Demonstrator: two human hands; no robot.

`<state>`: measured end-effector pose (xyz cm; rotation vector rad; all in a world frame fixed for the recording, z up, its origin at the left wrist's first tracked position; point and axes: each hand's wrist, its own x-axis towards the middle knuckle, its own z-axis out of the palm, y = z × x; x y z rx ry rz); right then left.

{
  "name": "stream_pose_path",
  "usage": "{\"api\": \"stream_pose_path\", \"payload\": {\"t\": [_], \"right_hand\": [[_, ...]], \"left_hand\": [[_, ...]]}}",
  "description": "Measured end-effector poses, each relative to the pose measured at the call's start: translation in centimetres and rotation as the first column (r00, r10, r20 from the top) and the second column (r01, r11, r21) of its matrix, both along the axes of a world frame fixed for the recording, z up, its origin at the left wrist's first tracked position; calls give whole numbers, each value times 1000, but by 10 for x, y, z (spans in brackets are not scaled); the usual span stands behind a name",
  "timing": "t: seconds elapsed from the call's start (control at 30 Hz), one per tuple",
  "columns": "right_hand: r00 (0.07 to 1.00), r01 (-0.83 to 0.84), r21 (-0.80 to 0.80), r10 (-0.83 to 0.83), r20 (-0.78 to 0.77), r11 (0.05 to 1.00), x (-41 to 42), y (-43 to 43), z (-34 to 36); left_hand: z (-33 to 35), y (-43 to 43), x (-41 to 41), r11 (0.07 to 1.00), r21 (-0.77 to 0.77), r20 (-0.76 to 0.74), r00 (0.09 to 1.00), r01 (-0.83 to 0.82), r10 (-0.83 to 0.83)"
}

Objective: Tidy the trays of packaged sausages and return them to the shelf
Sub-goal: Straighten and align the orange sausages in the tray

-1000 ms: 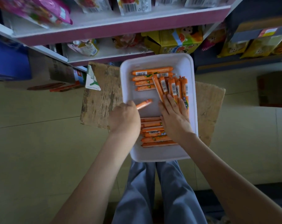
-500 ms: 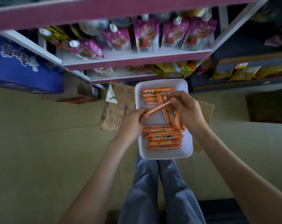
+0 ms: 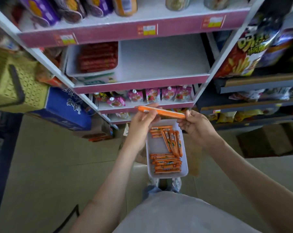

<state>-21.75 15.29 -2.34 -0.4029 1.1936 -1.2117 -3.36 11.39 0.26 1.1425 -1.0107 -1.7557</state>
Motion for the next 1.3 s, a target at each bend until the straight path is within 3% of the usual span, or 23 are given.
{"api": "stream_pose_path", "payload": {"t": [0.07, 0.13, 0.23, 0.27, 0.37, 0.47, 0.53, 0.67, 0.77, 0.9, 1.03, 1.17, 1.23, 1.3], "right_hand": [[996, -48, 16, 49, -69, 999, 6, -1, 12], [929, -162, 34, 164, -331, 986, 8, -3, 20], [648, -369, 5, 261, -716, 929, 9, -11, 46], [621, -403, -59, 226, -751, 913, 12, -14, 58], [622, -472, -278, 93, -777, 836, 27, -18, 93], [535, -511, -339, -16, -844, 790, 40, -20, 104], [533, -492, -345, -37, -845, 799, 41, -20, 103], [657, -466, -399, 6, -754, 790, 34, -21, 96], [802, -336, -414, 27, -596, 846, 30, -20, 91], [954, -46, -367, -68, -291, 929, 27, -20, 85], [981, 178, -188, -190, -47, 966, 18, -23, 76], [940, 311, -38, -301, 159, 950, 13, -26, 68], [923, 335, -1, -327, 203, 942, 13, -27, 67], [931, 309, 30, -309, 195, 951, 15, -27, 64]], "left_hand": [[14, 6, -5, 998, -42, -22, 999, 40, -41], [25, 10, -6, 990, -123, 65, 996, 63, -55], [36, 7, -6, 926, -305, 487, 872, 223, -50], [38, 5, -5, 890, -357, 590, 807, 284, -21], [47, 1, -4, 777, -484, 716, 692, 403, 87], [51, -2, -5, 714, -549, 753, 629, 435, 195], [53, -3, -3, 713, -549, 759, 617, 436, 207], [46, -4, 2, 670, -554, 785, 578, 494, 224], [45, -4, 4, 694, -537, 794, 565, 480, 224], [54, -10, 8, 778, -477, 730, 677, 410, 91], [61, -13, 14, 856, -364, 594, 799, 368, -92], [63, -13, 16, 912, -318, 314, 937, 257, -154], [63, -12, 9, 926, -322, 201, 970, 196, -136], [61, -11, 0, 907, -384, 194, 975, 175, -107]]}}
